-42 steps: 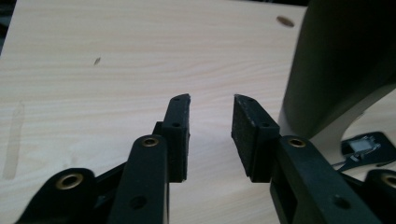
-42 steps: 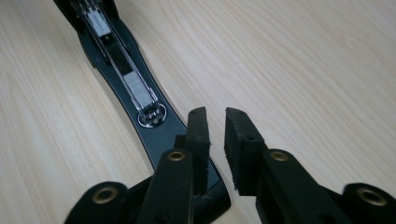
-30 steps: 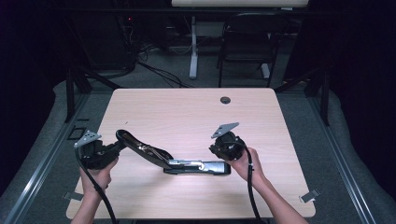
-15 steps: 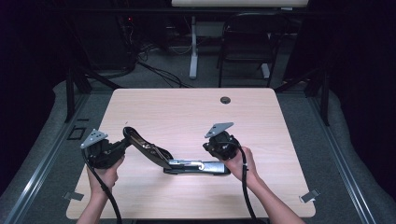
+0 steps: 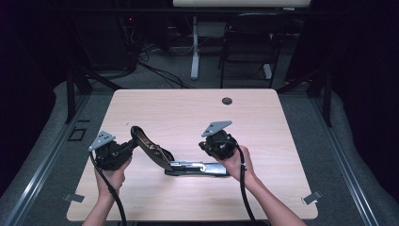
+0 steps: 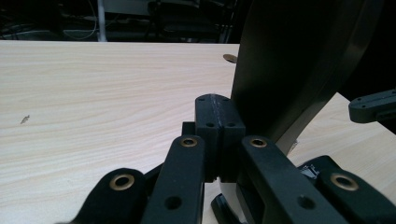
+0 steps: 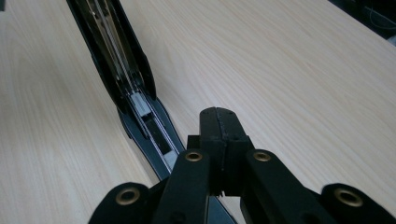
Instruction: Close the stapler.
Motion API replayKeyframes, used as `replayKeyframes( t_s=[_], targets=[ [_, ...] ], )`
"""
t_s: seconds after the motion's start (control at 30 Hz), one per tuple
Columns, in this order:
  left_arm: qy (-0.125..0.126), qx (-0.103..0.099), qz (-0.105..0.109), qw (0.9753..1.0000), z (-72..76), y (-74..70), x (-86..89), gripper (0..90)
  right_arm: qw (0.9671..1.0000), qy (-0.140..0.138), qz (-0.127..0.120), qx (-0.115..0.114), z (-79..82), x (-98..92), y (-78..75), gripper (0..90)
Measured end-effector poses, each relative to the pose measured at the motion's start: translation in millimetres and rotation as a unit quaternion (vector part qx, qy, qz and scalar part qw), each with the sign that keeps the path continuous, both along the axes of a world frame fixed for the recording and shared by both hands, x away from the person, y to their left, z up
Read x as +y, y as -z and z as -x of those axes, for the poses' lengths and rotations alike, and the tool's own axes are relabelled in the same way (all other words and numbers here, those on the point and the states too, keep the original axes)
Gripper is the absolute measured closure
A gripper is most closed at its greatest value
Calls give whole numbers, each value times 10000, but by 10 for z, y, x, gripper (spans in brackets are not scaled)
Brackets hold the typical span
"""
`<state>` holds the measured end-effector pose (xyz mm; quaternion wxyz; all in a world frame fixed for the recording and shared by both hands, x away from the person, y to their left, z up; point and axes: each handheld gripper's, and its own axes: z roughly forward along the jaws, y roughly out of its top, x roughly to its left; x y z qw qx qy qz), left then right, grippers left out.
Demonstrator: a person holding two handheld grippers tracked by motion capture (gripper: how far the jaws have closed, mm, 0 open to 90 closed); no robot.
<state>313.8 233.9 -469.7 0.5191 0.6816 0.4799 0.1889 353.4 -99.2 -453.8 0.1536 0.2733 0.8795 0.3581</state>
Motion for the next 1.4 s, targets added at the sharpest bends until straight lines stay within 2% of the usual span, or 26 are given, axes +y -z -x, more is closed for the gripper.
replayKeyframes(
  t_s=[0.3, 0.5, 0.63, 0.9, 1.2, 1.4],
  targets=[
    [115, -99, -19, 9999, 3, 6, -29, 900, 9999, -32, -127, 12, -18, 113, -11, 900],
    [265, -93, -51, 9996, -13, 6, -96, 900, 9998, -122, -139, -26, -3, 192, -29, 900],
    [336, -82, -91, 9994, -25, 10, -139, 900, 9995, -192, -247, -49, 8, 252, -49, 900],
    [331, -82, -96, 9994, -26, 15, -154, 900, 9987, -337, -361, -160, 30, 400, -126, 900],
    [398, -57, -114, 9991, -14, 10, -192, 900, 9978, -458, -435, -182, 50, 543, -189, 900],
    [462, -39, -136, 9988, -12, 18, -234, 900, 9975, -470, -491, -172, 53, 566, -197, 900]
  ],
)
